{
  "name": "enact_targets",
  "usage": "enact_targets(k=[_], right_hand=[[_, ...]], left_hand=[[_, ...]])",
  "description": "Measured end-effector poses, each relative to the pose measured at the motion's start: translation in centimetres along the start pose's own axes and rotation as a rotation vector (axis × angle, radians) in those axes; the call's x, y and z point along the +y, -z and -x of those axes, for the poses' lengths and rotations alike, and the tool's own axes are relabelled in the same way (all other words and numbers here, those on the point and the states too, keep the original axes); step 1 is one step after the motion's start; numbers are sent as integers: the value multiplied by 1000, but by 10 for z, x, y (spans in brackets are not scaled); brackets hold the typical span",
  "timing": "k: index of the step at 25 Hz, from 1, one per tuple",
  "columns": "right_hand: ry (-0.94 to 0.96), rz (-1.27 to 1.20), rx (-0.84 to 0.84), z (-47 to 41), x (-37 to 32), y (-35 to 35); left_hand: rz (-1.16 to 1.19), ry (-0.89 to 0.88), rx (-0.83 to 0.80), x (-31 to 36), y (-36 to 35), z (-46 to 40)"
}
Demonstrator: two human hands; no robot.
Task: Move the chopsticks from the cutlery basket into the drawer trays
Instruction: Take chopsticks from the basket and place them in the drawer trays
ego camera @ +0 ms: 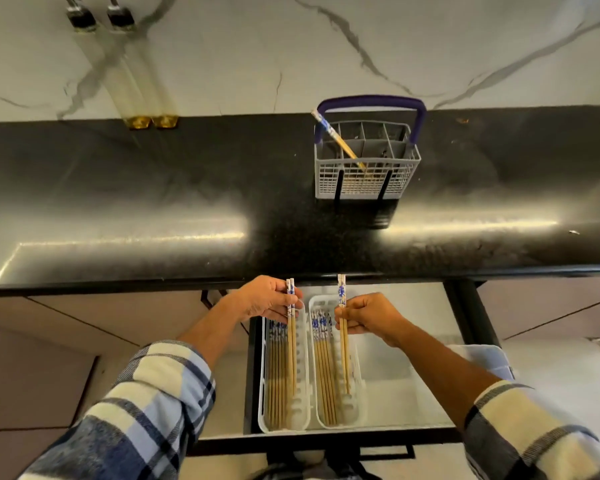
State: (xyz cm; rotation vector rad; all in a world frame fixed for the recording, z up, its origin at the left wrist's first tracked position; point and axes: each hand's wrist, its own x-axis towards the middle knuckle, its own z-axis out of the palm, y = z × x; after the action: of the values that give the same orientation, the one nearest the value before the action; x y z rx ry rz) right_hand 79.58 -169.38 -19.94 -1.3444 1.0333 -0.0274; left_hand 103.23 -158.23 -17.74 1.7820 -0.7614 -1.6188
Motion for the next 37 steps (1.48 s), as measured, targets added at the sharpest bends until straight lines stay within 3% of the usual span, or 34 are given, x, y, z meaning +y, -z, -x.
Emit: enact_targets(k=[13,20,25,34,37], right_hand=[[-173,157,193,-20,63,-40],[-236,494,349,-26,52,-55],[-300,603,425,-32,45,-70],[-407,667,390,-46,38,-77],[-402,706,378,-46,37,-79]], left_hand=[[33,157,1,-62,-25,-23],[2,232,69,-70,-30,-42],[-145,383,137,-79,-43,-55],[-469,515,293,-78,-57,-76],[-464,570,316,-71,-59,-77]])
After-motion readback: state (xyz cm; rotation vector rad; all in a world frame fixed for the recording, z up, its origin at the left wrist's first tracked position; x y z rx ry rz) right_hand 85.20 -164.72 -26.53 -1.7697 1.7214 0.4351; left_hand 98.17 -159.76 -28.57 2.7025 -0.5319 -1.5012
